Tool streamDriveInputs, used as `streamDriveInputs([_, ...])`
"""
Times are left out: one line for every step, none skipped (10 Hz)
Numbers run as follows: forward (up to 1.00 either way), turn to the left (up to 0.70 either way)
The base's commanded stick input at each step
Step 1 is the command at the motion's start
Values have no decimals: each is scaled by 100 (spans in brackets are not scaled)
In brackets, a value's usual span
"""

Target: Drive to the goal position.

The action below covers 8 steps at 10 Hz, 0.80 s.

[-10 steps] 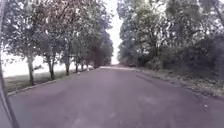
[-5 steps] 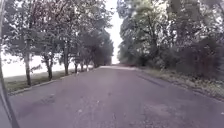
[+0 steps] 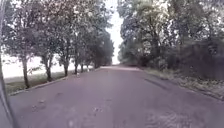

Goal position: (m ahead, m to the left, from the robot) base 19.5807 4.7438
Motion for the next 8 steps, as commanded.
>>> streamDriveInputs([70,-3])
streamDriveInputs([70,-12])
streamDriveInputs([70,-32])
streamDriveInputs([70,-34])
streamDriveInputs([70,-6])
streamDriveInputs([70,0])
streamDriveInputs([70,0])
streamDriveInputs([70,0])
